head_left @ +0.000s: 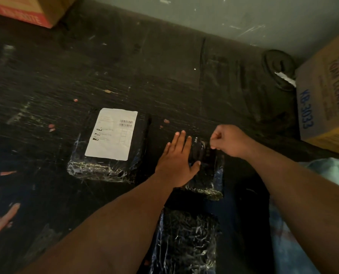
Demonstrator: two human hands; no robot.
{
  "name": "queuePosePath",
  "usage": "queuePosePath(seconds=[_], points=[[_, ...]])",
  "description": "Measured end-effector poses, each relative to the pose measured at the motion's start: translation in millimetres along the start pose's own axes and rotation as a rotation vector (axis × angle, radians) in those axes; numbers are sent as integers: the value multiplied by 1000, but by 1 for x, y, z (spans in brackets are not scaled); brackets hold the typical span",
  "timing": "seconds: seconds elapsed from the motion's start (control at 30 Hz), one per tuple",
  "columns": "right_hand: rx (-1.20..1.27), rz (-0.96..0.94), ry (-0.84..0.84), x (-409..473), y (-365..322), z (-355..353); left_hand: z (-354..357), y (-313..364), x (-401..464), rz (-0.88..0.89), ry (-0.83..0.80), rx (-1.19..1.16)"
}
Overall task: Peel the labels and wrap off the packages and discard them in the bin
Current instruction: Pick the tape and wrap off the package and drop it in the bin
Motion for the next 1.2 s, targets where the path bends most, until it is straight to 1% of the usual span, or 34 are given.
queuePosePath(seconds=[0.17,0.27,0.33,0.4,0.5,0.6,0.7,0.8,0.93,1.0,1.13,1.2], points=[[247,86,107,-37,22,-19,-12,7,0,-46,-101,89],[364,76,112,-63,35,-32,-28,17,2,-87,-210,224],[416,40,115,-83,44,-42,-41,31,-1,-87,-213,299],[362,14,130,-104,55,-53,-47,54,-6,-40,-175,310],[270,30,189,-141,79,-72,-43,102,-16,80,-124,284],[196,67,266,-185,105,-91,-27,161,-24,202,-97,240],[212,116,362,-233,136,-109,-9,226,-34,319,-74,177],[160,185,413,-281,172,-123,9,286,-50,438,-25,131],[53,245,483,-338,212,-134,33,343,-73,573,22,117],[33,265,483,-359,227,-133,47,359,-82,577,6,109],[88,324,439,-388,249,-131,75,363,-92,424,-107,115],[113,354,414,-396,255,-130,81,359,-96,404,-121,153]])
Point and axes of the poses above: each hand's wrist, its own x-axis towards the middle knuckle, its own z-axis out of the palm, y = z × x, the point moved 3 cm from there along x, towards the middle knuckle, and after that the axes turned 5 degrees about -x, right-handed, at the moved point
